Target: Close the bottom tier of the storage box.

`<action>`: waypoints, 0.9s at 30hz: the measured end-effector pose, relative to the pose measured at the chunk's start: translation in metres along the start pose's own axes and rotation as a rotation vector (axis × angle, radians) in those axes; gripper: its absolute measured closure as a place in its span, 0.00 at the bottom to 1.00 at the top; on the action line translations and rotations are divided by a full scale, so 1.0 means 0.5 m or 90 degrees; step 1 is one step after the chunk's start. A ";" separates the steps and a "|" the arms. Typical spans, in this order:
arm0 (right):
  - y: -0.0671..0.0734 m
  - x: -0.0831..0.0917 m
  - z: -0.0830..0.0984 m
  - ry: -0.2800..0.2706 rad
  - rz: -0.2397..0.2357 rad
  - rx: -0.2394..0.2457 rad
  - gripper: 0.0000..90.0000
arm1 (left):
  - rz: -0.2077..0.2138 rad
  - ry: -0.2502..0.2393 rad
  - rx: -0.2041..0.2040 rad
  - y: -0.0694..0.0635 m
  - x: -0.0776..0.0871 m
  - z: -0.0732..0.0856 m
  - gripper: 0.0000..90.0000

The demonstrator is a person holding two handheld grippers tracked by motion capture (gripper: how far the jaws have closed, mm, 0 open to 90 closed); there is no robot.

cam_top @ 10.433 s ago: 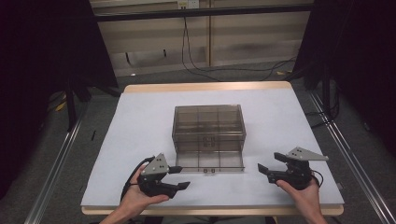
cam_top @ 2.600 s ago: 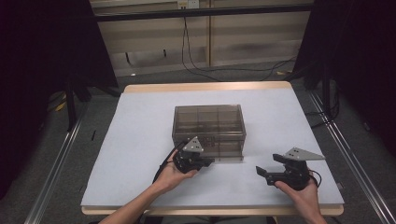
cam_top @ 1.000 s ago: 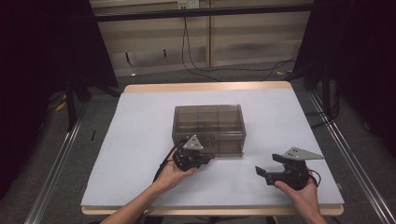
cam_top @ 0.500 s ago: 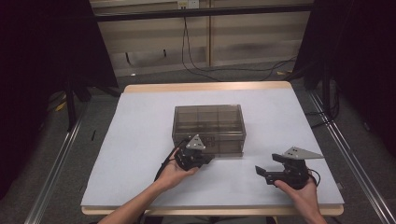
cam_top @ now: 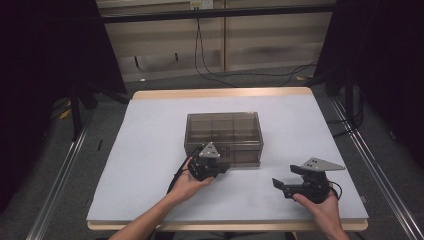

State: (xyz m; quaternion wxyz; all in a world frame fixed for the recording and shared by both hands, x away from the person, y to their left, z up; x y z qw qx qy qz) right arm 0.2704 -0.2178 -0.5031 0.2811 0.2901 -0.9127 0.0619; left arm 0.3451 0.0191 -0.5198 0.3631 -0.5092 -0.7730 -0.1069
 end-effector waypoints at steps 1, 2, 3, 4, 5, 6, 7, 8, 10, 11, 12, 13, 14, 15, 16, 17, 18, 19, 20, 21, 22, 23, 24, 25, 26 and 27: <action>0.000 0.000 0.000 0.001 0.001 -0.002 0.16 | 0.001 0.000 0.000 0.000 0.000 0.000 1.00; -0.001 0.000 0.000 0.002 0.000 -0.002 0.16 | -0.001 -0.001 0.000 0.000 0.000 0.000 1.00; 0.000 0.000 0.000 0.002 0.000 -0.002 0.16 | -0.002 -0.001 -0.001 0.001 0.000 0.000 1.00; 0.000 0.000 0.000 0.000 -0.001 0.000 0.16 | -0.003 -0.001 -0.001 0.001 0.000 0.000 1.00; 0.000 0.000 0.000 0.001 -0.001 0.001 0.16 | -0.003 -0.003 0.001 0.000 0.000 -0.001 1.00; 0.001 0.000 0.000 0.001 -0.002 0.000 0.16 | -0.003 -0.002 0.000 0.001 0.000 -0.001 1.00; 0.000 0.000 0.000 0.001 -0.001 0.000 0.16 | -0.003 -0.004 -0.001 0.001 -0.001 -0.001 1.00; 0.000 0.000 0.000 0.000 -0.001 0.000 0.16 | -0.005 -0.010 0.000 -0.001 -0.002 -0.002 1.00; 0.000 0.001 0.001 0.001 0.001 -0.001 0.16 | -0.010 -0.001 -0.009 0.000 -0.001 -0.002 1.00; 0.000 0.001 0.001 0.002 0.001 -0.001 0.16 | -0.012 -0.005 -0.007 0.000 -0.002 -0.003 1.00; 0.000 0.000 0.001 0.001 0.001 0.000 0.16 | -0.014 -0.005 -0.010 0.001 -0.002 -0.003 1.00; -0.001 0.001 0.000 0.001 0.001 -0.001 0.16 | -0.014 -0.008 -0.016 0.002 -0.003 -0.004 1.00; -0.001 0.001 0.000 0.000 0.001 -0.001 0.16 | -0.015 -0.005 -0.011 0.003 -0.003 -0.004 1.00; -0.001 0.001 0.000 0.001 0.001 -0.001 0.16 | -0.014 -0.007 -0.008 0.004 -0.003 -0.004 1.00; -0.001 0.001 0.001 0.001 0.001 -0.001 0.16 | -0.016 -0.003 -0.010 0.005 -0.003 -0.004 1.00; -0.001 0.001 0.001 0.001 0.001 -0.001 0.16 | -0.017 -0.005 -0.007 0.006 -0.003 -0.004 1.00; -0.001 0.000 0.000 0.001 0.001 -0.001 0.16 | -0.020 -0.001 -0.008 0.008 -0.003 -0.004 1.00; -0.001 0.000 0.000 0.001 0.001 -0.001 0.16 | -0.019 -0.004 -0.007 0.009 -0.004 -0.004 1.00; -0.001 0.000 0.001 0.002 0.000 0.000 0.16 | -0.021 -0.005 -0.003 0.009 -0.004 -0.004 1.00; -0.001 0.001 0.001 0.003 0.001 -0.002 0.16 | -0.023 -0.005 -0.006 0.010 -0.005 -0.005 1.00; -0.001 0.001 0.001 0.003 0.001 -0.001 0.16 | -0.025 -0.005 -0.005 0.011 -0.005 -0.006 1.00; -0.001 0.001 0.001 0.003 0.001 -0.002 0.16 | -0.026 -0.005 -0.005 0.012 -0.005 -0.006 1.00; -0.001 0.000 0.001 0.002 0.000 -0.001 0.16 | -0.026 -0.006 -0.003 0.013 -0.006 -0.006 1.00; -0.001 0.001 0.001 0.002 0.000 -0.001 0.16 | -0.025 -0.007 -0.002 0.013 -0.006 -0.006 1.00; -0.001 0.001 0.001 0.002 0.000 0.000 0.16 | -0.026 -0.010 -0.001 0.013 -0.007 -0.007 1.00; -0.001 0.001 0.001 0.002 0.000 -0.001 0.16 | -0.029 -0.004 -0.006 0.015 -0.006 -0.005 1.00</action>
Point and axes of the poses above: each handheld gripper's, and its own axes: x roughly backward along the jaws, z roughly out of its underside, y roughly to its left, the point moved 7 cm from there along -x, roughly forward along the jaws, and after that the axes turned 8 degrees about x, right-handed, at the moved point
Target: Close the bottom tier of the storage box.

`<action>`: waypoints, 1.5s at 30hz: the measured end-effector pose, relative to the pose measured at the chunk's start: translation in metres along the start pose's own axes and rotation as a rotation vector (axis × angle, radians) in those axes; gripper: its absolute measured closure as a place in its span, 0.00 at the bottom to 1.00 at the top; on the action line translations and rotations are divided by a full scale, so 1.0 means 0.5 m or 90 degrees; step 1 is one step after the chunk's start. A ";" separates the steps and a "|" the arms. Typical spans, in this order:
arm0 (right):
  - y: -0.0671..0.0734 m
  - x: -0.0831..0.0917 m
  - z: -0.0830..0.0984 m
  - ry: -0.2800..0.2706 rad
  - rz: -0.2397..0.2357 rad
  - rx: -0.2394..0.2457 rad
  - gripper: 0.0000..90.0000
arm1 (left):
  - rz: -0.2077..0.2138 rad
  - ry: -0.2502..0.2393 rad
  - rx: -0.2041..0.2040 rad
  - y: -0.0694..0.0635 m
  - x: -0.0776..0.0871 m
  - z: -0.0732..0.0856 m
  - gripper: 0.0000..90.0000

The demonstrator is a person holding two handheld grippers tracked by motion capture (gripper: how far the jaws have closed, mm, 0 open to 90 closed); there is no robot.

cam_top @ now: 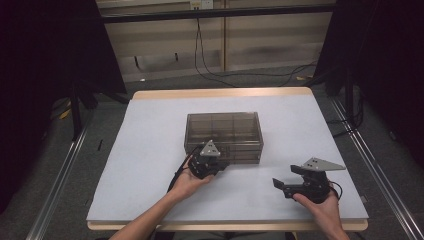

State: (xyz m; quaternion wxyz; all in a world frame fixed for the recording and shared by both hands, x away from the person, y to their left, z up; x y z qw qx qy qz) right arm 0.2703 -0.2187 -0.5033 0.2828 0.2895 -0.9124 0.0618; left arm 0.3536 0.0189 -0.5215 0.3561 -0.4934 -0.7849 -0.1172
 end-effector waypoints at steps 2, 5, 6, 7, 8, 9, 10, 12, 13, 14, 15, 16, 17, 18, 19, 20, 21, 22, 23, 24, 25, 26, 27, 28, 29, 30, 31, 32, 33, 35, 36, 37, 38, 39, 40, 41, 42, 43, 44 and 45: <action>0.000 0.000 0.000 0.000 0.000 0.000 0.16 | -0.001 0.000 0.004 0.001 0.000 0.000 1.00; -0.001 0.000 0.001 0.001 0.000 0.000 0.16 | 0.001 -0.012 0.005 0.003 -0.003 -0.002 1.00; -0.001 0.001 0.001 0.002 0.000 0.001 0.16 | -0.002 -0.010 0.005 0.004 -0.003 -0.002 1.00; -0.001 0.001 0.001 0.002 0.000 -0.001 0.16 | -0.004 -0.012 0.003 0.005 -0.004 -0.002 1.00; -0.002 0.000 0.001 0.002 0.000 0.000 0.16 | -0.008 -0.005 0.001 0.006 -0.002 -0.001 1.00; -0.001 0.000 0.001 0.002 0.000 0.000 0.16 | -0.009 -0.005 0.002 0.007 -0.003 -0.001 1.00; -0.001 0.000 0.001 0.002 0.000 0.001 0.16 | -0.012 0.001 0.000 0.008 -0.002 0.000 1.00; 0.000 0.000 0.001 0.003 0.000 -0.003 0.16 | -0.018 -0.002 0.000 0.011 -0.003 0.000 1.00; -0.001 0.000 0.001 0.003 0.000 -0.001 0.16 | -0.016 -0.005 0.002 0.012 -0.003 0.000 1.00; -0.001 0.000 0.001 0.003 -0.001 -0.001 0.16 | -0.016 -0.007 0.005 0.013 -0.004 -0.001 1.00; -0.001 -0.001 0.001 0.002 -0.001 -0.002 0.16 | -0.015 -0.011 0.005 0.013 -0.004 -0.001 1.00; -0.001 -0.001 0.001 0.001 -0.001 -0.002 0.16 | -0.015 -0.013 0.005 0.012 -0.005 -0.001 1.00; -0.001 -0.001 0.001 0.001 -0.001 -0.003 0.16 | -0.016 -0.007 0.004 0.012 -0.004 -0.001 1.00; -0.001 -0.001 0.001 0.001 -0.001 -0.004 0.16 | -0.017 -0.004 0.005 0.012 -0.004 -0.001 1.00; -0.001 -0.001 0.001 0.001 0.000 -0.003 0.16 | -0.018 -0.002 0.006 0.012 -0.003 0.000 1.00; -0.001 -0.002 0.001 0.002 -0.001 -0.003 0.16 | -0.020 -0.005 0.006 0.012 -0.004 0.000 1.00; -0.001 -0.002 0.001 0.002 -0.001 -0.003 0.16 | -0.019 -0.008 0.007 0.012 -0.005 -0.001 1.00; -0.001 -0.002 0.000 0.001 -0.001 -0.003 0.16 | -0.018 -0.007 0.007 0.012 -0.005 -0.001 1.00; -0.001 -0.002 0.000 0.001 -0.001 -0.003 0.16 | -0.020 -0.008 0.009 0.011 -0.005 -0.001 1.00; 0.000 -0.002 0.000 0.001 -0.002 -0.004 0.16 | -0.022 -0.005 0.006 0.010 -0.006 0.000 1.00; -0.001 -0.002 0.000 0.001 -0.002 -0.003 0.16 | -0.017 -0.010 0.009 0.011 -0.008 0.000 1.00; -0.001 -0.002 0.000 0.001 -0.001 -0.003 0.16 | -0.016 0.001 0.009 0.012 -0.006 0.001 1.00; -0.001 -0.001 0.000 0.001 -0.001 -0.004 0.16 | -0.013 -0.007 0.011 0.012 -0.007 0.001 1.00; -0.002 -0.001 0.000 0.001 -0.001 -0.004 0.16 | -0.013 -0.002 0.011 0.011 -0.004 0.002 1.00; -0.002 0.000 0.000 0.000 0.000 -0.004 0.16 | -0.002 -0.004 0.011 0.008 -0.002 0.002 0.98; -0.002 0.001 0.000 0.000 0.000 -0.005 0.16 | 0.001 -0.004 0.009 0.005 0.002 0.001 0.97; -0.003 0.001 0.001 -0.001 0.000 -0.006 0.16 | 0.008 -0.001 0.005 0.000 0.007 0.002 0.96; -0.004 0.002 0.001 -0.002 0.001 -0.005 0.16 | 0.011 -0.004 0.001 -0.005 0.010 0.001 0.95; -0.004 0.003 0.001 -0.002 0.002 -0.004 0.16 | 0.017 -0.008 -0.001 -0.014 0.020 0.002 0.93; -0.006 0.004 0.001 -0.002 0.004 -0.008 0.16 | 0.016 -0.001 -0.022 -0.022 0.030 0.005 0.88; -0.006 0.003 0.001 -0.002 0.005 -0.009 0.16 | 0.020 -0.006 -0.024 -0.025 0.034 0.005 0.84; -0.006 0.003 0.001 -0.002 0.004 -0.007 0.16 | 0.012 0.000 -0.023 -0.026 0.040 0.006 0.80; -0.005 0.003 0.001 -0.002 0.003 -0.006 0.16 | 0.010 -0.011 -0.014 -0.027 0.044 0.004 0.72; -0.005 0.003 0.000 -0.002 0.003 -0.005 0.16 | 0.010 -0.009 -0.016 -0.026 0.052 0.003 0.70; -0.004 0.002 0.000 -0.002 0.003 -0.004 0.16 | 0.009 -0.010 -0.017 -0.025 0.056 0.003 0.67; -0.003 0.003 0.000 -0.001 0.003 -0.005 0.16 | 0.008 -0.015 -0.015 -0.025 0.059 0.004 0.63; -0.003 0.003 0.000 -0.001 0.003 -0.005 0.16 | 0.007 -0.010 -0.017 -0.025 0.062 0.007 0.57; -0.004 0.003 0.000 -0.002 0.003 -0.005 0.16 | 0.002 -0.005 -0.020 -0.025 0.067 0.009 0.52; -0.005 0.003 0.000 -0.002 0.004 -0.006 0.16 | -0.003 -0.013 -0.017 -0.024 0.073 0.010 0.45; -0.005 0.003 0.000 -0.002 0.005 -0.007 0.16 | -0.012 -0.009 -0.020 -0.022 0.082 0.010 0.39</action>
Point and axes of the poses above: each handheld gripper's, and its own axes: x roughly backward along the jaws, z roughly out of its underside, y roughly to its left, the point moved 7 cm from there along -x, roughly forward along the jaws, and after that the axes turned 8 degrees about x, right-handed, at the moved point
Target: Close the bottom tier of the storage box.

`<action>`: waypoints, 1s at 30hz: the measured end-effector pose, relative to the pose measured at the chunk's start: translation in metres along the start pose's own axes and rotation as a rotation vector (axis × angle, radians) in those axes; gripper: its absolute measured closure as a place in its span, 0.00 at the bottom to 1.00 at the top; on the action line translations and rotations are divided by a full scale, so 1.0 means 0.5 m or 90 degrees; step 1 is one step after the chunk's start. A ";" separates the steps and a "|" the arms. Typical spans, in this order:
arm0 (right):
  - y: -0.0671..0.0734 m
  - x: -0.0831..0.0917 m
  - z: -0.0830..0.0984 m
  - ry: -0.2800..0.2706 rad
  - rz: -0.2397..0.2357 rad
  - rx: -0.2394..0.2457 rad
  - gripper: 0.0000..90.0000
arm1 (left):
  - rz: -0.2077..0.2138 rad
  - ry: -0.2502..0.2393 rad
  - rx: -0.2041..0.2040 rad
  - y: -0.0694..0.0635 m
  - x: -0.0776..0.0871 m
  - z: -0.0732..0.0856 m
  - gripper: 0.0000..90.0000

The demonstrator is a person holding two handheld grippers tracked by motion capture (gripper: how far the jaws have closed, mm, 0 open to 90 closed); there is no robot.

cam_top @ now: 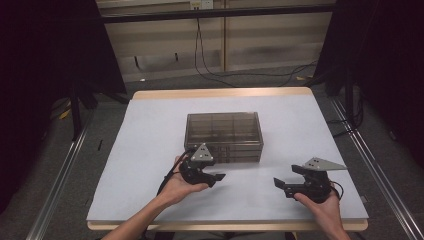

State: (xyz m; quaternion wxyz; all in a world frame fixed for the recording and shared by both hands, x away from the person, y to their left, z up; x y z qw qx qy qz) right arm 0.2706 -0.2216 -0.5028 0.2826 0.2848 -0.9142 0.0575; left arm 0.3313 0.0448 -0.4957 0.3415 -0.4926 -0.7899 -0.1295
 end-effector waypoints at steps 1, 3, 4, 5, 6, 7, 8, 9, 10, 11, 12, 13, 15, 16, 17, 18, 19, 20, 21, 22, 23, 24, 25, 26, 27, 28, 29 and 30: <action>-0.001 0.001 0.000 0.000 0.001 -0.003 0.16 | 0.003 -0.008 -0.001 0.000 0.003 0.000 0.35; -0.001 0.001 0.000 0.000 0.001 -0.004 0.16 | 0.000 -0.012 0.003 0.002 0.012 -0.001 0.30; -0.001 0.000 0.000 0.000 0.001 -0.003 0.16 | 0.005 -0.020 0.013 0.001 0.014 -0.002 0.26; 0.000 0.000 0.000 0.000 0.000 -0.001 0.16 | -0.001 -0.025 0.019 0.005 0.019 -0.002 0.23; 0.001 0.000 0.000 0.000 0.000 0.001 0.16 | -0.004 -0.027 0.021 0.007 0.023 -0.001 0.21; 0.001 -0.001 0.000 0.000 -0.001 0.001 0.16 | -0.006 -0.026 0.025 0.008 0.027 0.001 0.18; 0.001 0.000 0.000 0.000 -0.001 0.001 0.16 | -0.012 -0.022 0.025 0.011 0.033 0.005 0.17; 0.001 -0.001 0.000 0.000 0.000 0.000 0.16 | -0.011 -0.026 0.028 0.012 0.037 0.008 0.15; 0.001 -0.001 0.000 0.000 -0.001 0.000 0.16 | -0.010 -0.021 0.022 0.014 0.042 0.013 0.13; 0.000 0.000 0.000 0.000 0.000 0.000 0.16 | -0.011 -0.021 0.026 0.016 0.047 0.018 0.12; 0.000 0.000 0.000 0.000 0.000 0.000 0.16 | -0.012 -0.026 0.033 0.017 0.049 0.022 0.12; 0.000 0.000 0.000 -0.001 0.000 0.000 0.16 | -0.010 -0.024 0.041 0.019 0.053 0.030 0.11; 0.000 -0.001 0.000 0.000 0.001 0.000 0.16 | -0.010 -0.021 0.048 0.022 0.057 0.044 0.10; 0.000 -0.001 0.000 0.000 0.000 0.000 0.16 | -0.012 -0.017 0.045 0.021 0.062 0.050 0.10; 0.001 -0.001 -0.001 0.000 0.001 0.001 0.16 | -0.009 -0.014 0.041 0.021 0.068 0.054 0.10; 0.001 -0.001 -0.001 0.000 0.001 0.002 0.16 | -0.009 -0.022 0.048 0.020 0.073 0.057 0.09; 0.001 -0.001 -0.001 -0.001 0.001 0.001 0.16 | -0.013 -0.028 0.053 0.021 0.079 0.060 0.09; 0.001 -0.001 -0.001 -0.001 0.001 0.001 0.16 | -0.015 -0.023 0.051 0.023 0.085 0.067 0.08; 0.000 -0.001 -0.001 -0.001 0.004 0.001 0.16 | -0.016 -0.016 0.047 0.025 0.091 0.076 0.08; 0.000 -0.001 -0.001 -0.002 0.002 0.000 0.16 | -0.020 -0.015 0.046 0.027 0.097 0.084 0.07; 0.000 0.000 -0.001 -0.003 0.003 0.000 0.16 | -0.026 -0.014 0.050 0.030 0.105 0.091 0.07; 0.000 0.000 -0.001 -0.003 0.003 -0.001 0.16 | -0.040 -0.032 0.055 0.034 0.116 0.095 0.07; -0.001 0.000 -0.001 -0.004 0.005 -0.001 0.16 | -0.053 -0.060 0.061 0.041 0.127 0.095 0.07; -0.001 0.000 -0.001 -0.004 0.006 -0.002 0.16 | -0.058 -0.071 0.071 0.048 0.136 0.097 0.07; -0.002 0.001 -0.002 -0.005 0.007 -0.003 0.16 | -0.055 -0.065 0.084 0.051 0.141 0.103 0.07; -0.002 0.000 -0.002 -0.005 0.008 -0.002 0.16 | -0.064 -0.070 0.079 0.054 0.145 0.107 0.07; -0.001 0.001 -0.003 -0.006 0.007 -0.002 0.16 | -0.073 -0.064 0.077 0.055 0.148 0.114 0.07; 0.000 0.002 -0.004 -0.008 0.007 -0.002 0.15 | -0.073 -0.057 0.079 0.053 0.150 0.121 0.07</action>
Point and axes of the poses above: each handheld gripper's, and its own axes: x roughly backward along the jaws, z roughly out of its underside, y roughly to its left, the point moved 7 cm from there along -x, roughly forward along the jaws, and after that the axes turned 8 degrees about x, right-handed, at the moved point
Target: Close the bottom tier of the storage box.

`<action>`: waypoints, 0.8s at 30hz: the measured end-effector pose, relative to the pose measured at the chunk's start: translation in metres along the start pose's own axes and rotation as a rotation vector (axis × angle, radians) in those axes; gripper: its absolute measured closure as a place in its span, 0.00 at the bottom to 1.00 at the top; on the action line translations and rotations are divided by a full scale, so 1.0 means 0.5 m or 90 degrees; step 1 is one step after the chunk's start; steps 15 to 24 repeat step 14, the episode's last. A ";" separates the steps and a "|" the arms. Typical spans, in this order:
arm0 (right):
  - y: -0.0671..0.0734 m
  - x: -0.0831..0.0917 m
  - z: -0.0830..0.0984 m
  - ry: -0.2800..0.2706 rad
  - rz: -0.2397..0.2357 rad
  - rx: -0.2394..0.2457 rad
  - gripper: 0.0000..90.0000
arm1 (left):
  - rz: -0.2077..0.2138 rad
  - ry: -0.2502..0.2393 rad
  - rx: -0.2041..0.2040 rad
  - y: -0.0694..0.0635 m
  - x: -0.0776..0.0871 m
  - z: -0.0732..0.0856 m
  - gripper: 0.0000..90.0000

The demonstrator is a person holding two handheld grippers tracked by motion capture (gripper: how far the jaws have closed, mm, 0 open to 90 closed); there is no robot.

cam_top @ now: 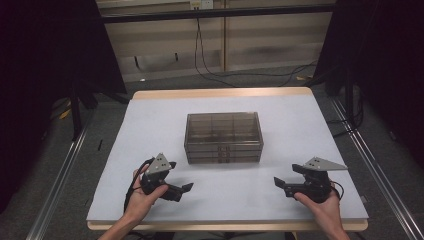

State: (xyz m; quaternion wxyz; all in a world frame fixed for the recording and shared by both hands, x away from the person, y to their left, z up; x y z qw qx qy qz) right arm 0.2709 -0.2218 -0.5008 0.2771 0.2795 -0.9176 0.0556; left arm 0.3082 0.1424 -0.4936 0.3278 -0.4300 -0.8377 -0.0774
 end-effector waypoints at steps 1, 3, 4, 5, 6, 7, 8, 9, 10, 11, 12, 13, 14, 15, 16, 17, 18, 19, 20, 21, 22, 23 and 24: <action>0.000 0.001 -0.001 -0.003 -0.001 0.002 0.15 | -0.002 -0.001 0.007 -0.002 0.003 0.006 0.07; -0.003 0.002 0.000 -0.002 0.007 0.001 0.14 | -0.020 -0.005 0.002 -0.004 0.015 0.016 0.06; -0.005 0.002 0.001 -0.002 0.008 0.002 0.14 | -0.029 -0.009 0.004 -0.005 0.022 0.022 0.05; -0.007 0.002 0.001 -0.003 0.009 -0.002 0.14 | -0.030 -0.011 0.003 -0.005 0.029 0.027 0.05; -0.007 0.002 0.001 -0.003 0.010 -0.002 0.14 | -0.031 -0.012 0.007 -0.004 0.036 0.032 0.05; -0.008 0.003 0.001 -0.005 0.012 -0.001 0.14 | -0.031 -0.016 0.009 -0.001 0.042 0.037 0.05; -0.008 0.003 0.001 -0.006 0.012 -0.001 0.14 | -0.033 -0.022 0.014 0.002 0.047 0.043 0.05; -0.008 0.003 0.000 -0.007 0.013 -0.001 0.14 | -0.029 -0.021 0.017 0.005 0.050 0.050 0.05; -0.008 0.002 0.000 -0.007 0.013 -0.002 0.14 | -0.025 -0.014 0.023 0.009 0.052 0.056 0.05; -0.008 0.002 0.001 -0.006 0.011 -0.002 0.14 | -0.013 -0.026 0.040 0.012 0.052 0.057 0.05; -0.009 0.001 0.001 -0.005 0.011 -0.002 0.13 | -0.005 -0.027 0.055 0.016 0.055 0.054 0.05; -0.010 0.001 0.001 -0.006 0.012 -0.006 0.13 | 0.001 -0.036 0.063 0.019 0.056 0.049 0.05; -0.011 0.002 0.001 -0.007 0.012 -0.009 0.13 | -0.006 -0.041 0.055 0.022 0.058 0.046 0.05; -0.011 0.002 0.001 -0.007 0.012 -0.009 0.13 | -0.006 -0.041 0.055 0.022 0.058 0.046 0.05; -0.011 0.002 0.001 -0.007 0.012 -0.009 0.13 | -0.006 -0.041 0.055 0.022 0.058 0.046 0.05; -0.011 0.002 0.001 -0.007 0.012 -0.009 0.13 | -0.006 -0.041 0.055 0.022 0.058 0.046 0.05; -0.011 0.002 0.001 -0.007 0.012 -0.009 0.13 | -0.006 -0.041 0.055 0.022 0.058 0.046 0.05; -0.011 0.002 0.001 -0.007 0.012 -0.009 0.13 | -0.006 -0.041 0.055 0.022 0.058 0.046 0.05; -0.011 0.002 0.001 -0.007 0.012 -0.009 0.13 | -0.006 -0.041 0.055 0.022 0.058 0.046 0.05; -0.011 0.002 0.001 -0.007 0.012 -0.009 0.13 | -0.006 -0.041 0.055 0.022 0.058 0.046 0.05; -0.011 0.002 0.001 -0.007 0.012 -0.009 0.13 | -0.006 -0.041 0.055 0.022 0.058 0.046 0.05; -0.011 0.002 0.001 -0.007 0.012 -0.009 0.13 | -0.006 -0.041 0.055 0.022 0.058 0.046 0.05; -0.011 0.002 0.001 -0.007 0.012 -0.009 0.13 | -0.006 -0.041 0.055 0.022 0.058 0.046 0.05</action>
Point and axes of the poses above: each handheld gripper's, and its own axes: x roughly backward along the jaws, z roughly out of its underside, y roughly to its left, the point moved 7 cm from there along -x, roughly forward along the jaws, and after that the axes turned 8 degrees about x, right-handed, at the moved point
